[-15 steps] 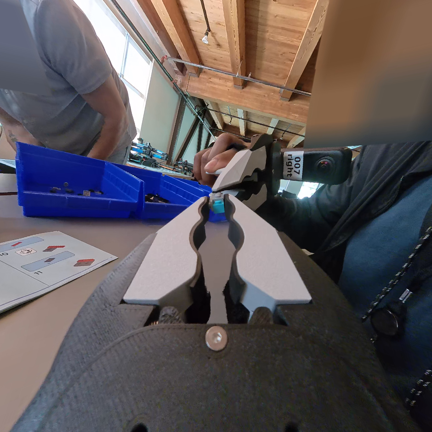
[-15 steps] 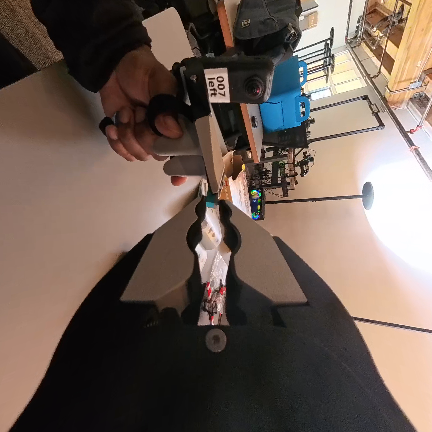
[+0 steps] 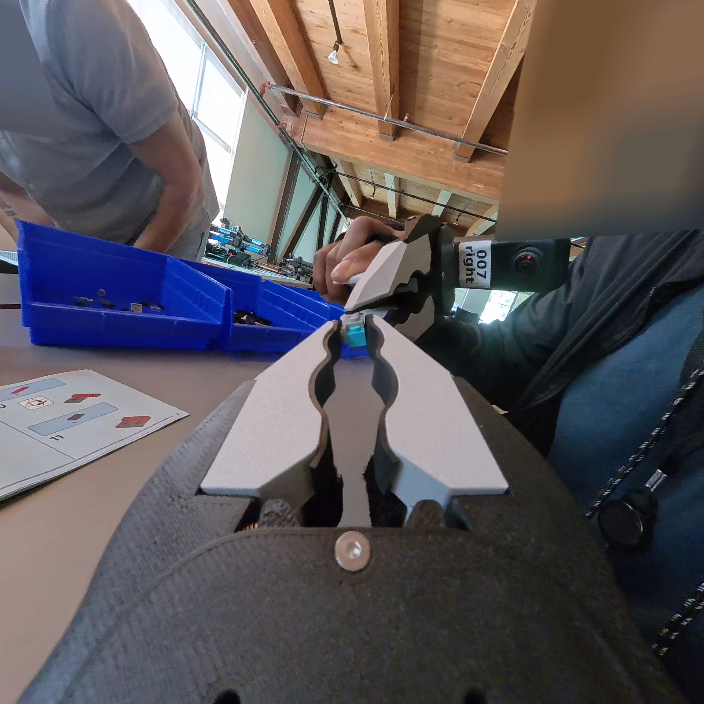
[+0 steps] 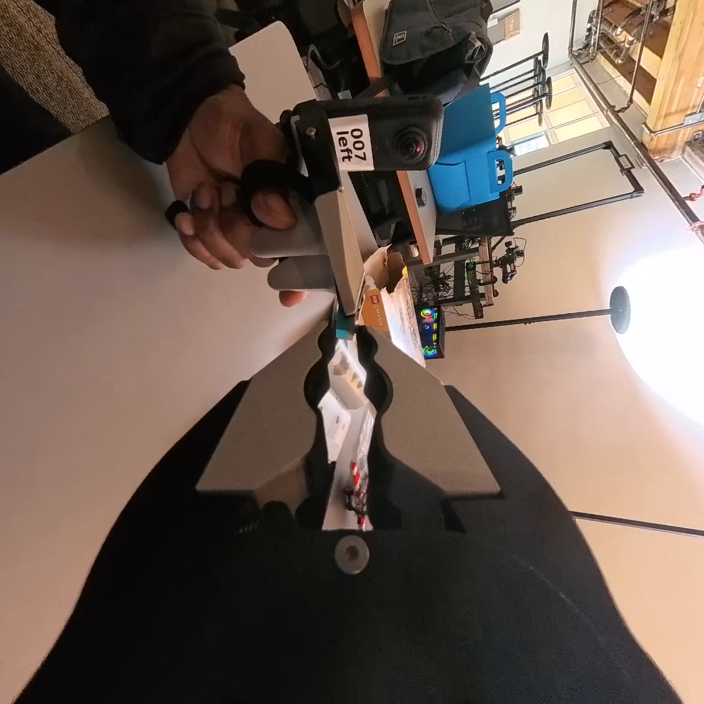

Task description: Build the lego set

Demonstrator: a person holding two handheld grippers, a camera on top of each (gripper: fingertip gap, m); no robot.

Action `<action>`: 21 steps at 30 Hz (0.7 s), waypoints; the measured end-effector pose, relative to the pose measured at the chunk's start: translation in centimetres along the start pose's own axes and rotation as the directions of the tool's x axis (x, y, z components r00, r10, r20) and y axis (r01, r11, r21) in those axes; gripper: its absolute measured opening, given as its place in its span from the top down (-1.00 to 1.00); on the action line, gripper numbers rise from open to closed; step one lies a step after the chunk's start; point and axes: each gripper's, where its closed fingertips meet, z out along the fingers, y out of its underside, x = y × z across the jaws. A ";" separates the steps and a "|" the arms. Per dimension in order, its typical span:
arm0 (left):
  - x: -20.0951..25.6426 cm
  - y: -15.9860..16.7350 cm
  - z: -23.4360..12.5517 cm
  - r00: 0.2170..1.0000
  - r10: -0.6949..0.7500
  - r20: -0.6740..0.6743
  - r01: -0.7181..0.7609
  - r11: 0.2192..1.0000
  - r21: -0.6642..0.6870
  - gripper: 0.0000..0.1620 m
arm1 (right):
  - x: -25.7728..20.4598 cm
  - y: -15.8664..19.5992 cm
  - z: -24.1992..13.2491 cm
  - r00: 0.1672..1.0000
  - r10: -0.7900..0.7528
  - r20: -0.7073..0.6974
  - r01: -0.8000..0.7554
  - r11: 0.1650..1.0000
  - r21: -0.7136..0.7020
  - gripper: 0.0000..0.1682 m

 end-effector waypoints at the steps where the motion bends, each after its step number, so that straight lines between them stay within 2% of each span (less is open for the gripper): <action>1: 0.0 0.0 0.0 1.000 -0.002 0.001 0.002 1.000 -0.001 0.85 | 0.0 0.0 0.0 1.000 0.004 -0.001 -0.004 1.000 0.002 0.87; 3: -0.1 -0.1 -0.1 1.000 -0.003 0.001 0.003 1.000 0.008 0.85 | 0.1 0.0 0.1 1.000 0.009 -0.024 -0.009 1.000 0.012 0.86; 6: -0.6 -0.5 -0.1 1.000 -0.002 0.030 0.001 1.000 0.027 0.86 | 0.5 0.7 0.3 0.991 0.096 -0.090 -0.094 0.995 0.031 0.81; 10: -1.2 -0.2 -0.4 0.998 -0.001 0.061 0.000 1.000 0.015 0.86 | -0.9 3.0 -0.2 0.932 0.354 -0.076 -0.353 0.935 0.024 0.66; 13: -1.3 0.7 -0.2 0.998 0.004 0.058 -0.002 0.999 -0.038 0.86 | -1.4 2.9 -0.9 0.862 0.498 -0.092 -0.488 0.865 0.111 0.67; 18: -1.1 2.1 0.5 0.999 -0.027 0.036 0.030 0.995 -0.092 0.86 | -1.9 1.9 -0.8 0.886 0.441 -0.143 -0.427 0.896 0.123 0.68; 21: -0.7 2.6 0.9 1.000 0.002 0.022 0.000 0.992 -0.123 0.86 | -2.3 2.0 -0.3 0.873 0.471 -0.129 -0.458 0.881 0.119 0.68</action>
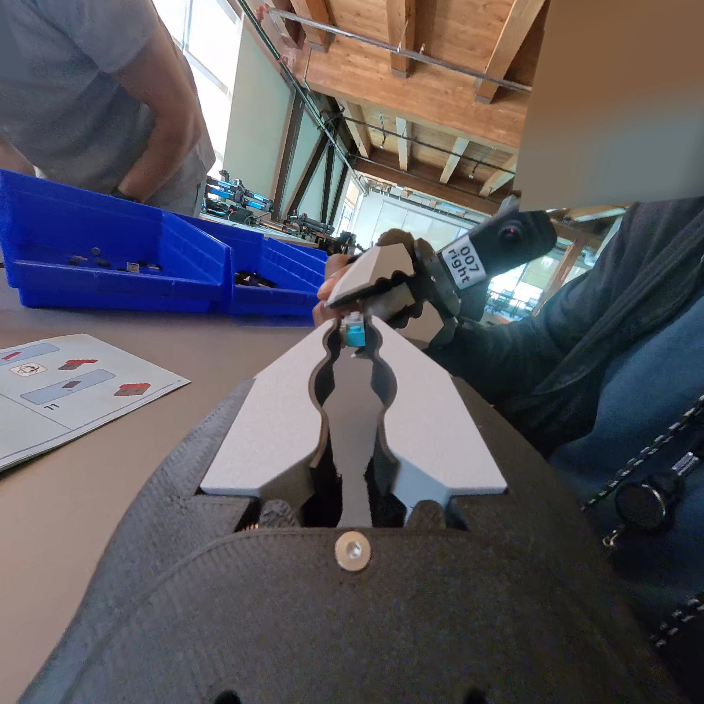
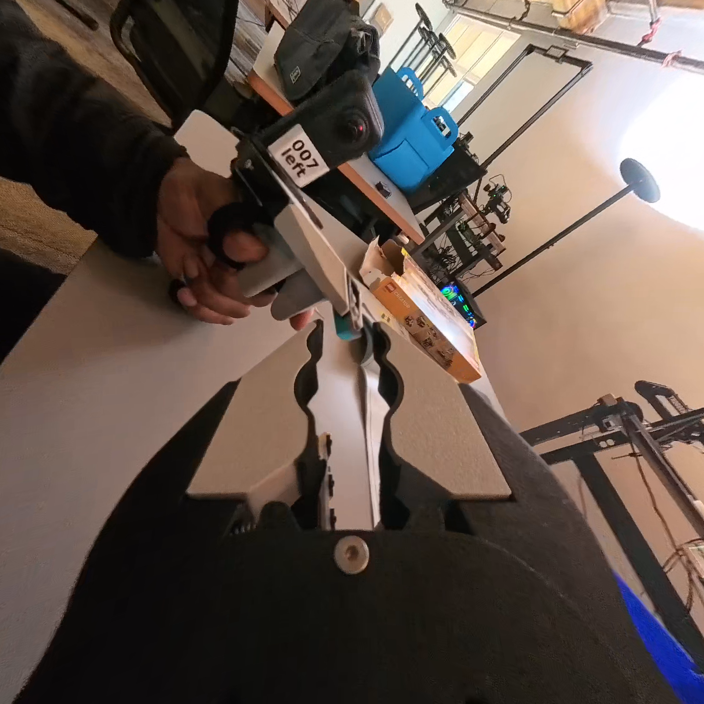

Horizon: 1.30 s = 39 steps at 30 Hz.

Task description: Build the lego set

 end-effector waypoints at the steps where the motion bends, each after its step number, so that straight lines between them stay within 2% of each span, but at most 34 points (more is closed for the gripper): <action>1: 0.1 0.2 0.1 1.000 0.020 0.000 -0.020 1.000 -0.013 0.85 | 0.0 -0.1 0.0 0.999 0.032 0.006 -0.032 0.999 0.013 0.68; 5: 0.7 0.7 0.1 0.993 0.116 -0.005 -0.116 0.992 -0.048 0.85 | -0.6 -0.4 -0.3 0.976 0.193 0.104 -0.198 0.979 0.039 0.73; 9: 1.1 0.9 -0.1 0.981 0.193 -0.017 -0.194 0.979 -0.064 0.85 | -1.3 -0.4 -0.6 0.913 0.343 0.219 -0.357 0.933 0.029 0.80; 12: 1.2 1.2 0.0 0.971 0.238 -0.015 -0.238 0.967 -0.091 0.85 | -1.5 -0.3 -0.8 0.878 0.401 0.260 -0.418 0.908 0.009 0.81; 20: 0.6 2.9 -0.2 0.970 0.243 -0.002 -0.237 0.944 -0.229 0.78 | -2.3 1.3 -1.4 0.873 0.418 0.252 -0.422 0.906 -0.040 0.83; 22: 0.2 3.3 -0.4 0.971 0.238 0.014 -0.226 0.937 -0.267 0.70 | -2.6 2.1 -1.5 0.874 0.423 0.240 -0.420 0.905 -0.066 0.83; 25: -1.2 3.6 -1.0 0.971 0.226 0.077 -0.192 0.931 -0.311 0.66 | -3.6 5.2 -1.6 0.889 0.410 0.205 -0.371 0.906 -0.204 0.83; 31: -2.1 3.8 -1.2 0.965 0.226 0.130 -0.171 0.925 -0.339 0.66 | -7.3 10.7 -1.9 0.892 0.388 0.233 -0.235 0.837 -0.494 0.82; 36: -2.2 4.2 -1.2 0.962 0.238 0.132 -0.176 0.914 -0.365 0.66 | -7.6 10.2 -2.1 0.885 0.375 0.277 -0.203 0.845 -0.495 0.81; 39: -2.2 4.1 -1.3 0.963 0.232 0.135 -0.170 0.918 -0.359 0.66 | -6.7 9.6 -2.6 0.870 0.377 0.316 -0.198 0.856 -0.478 0.69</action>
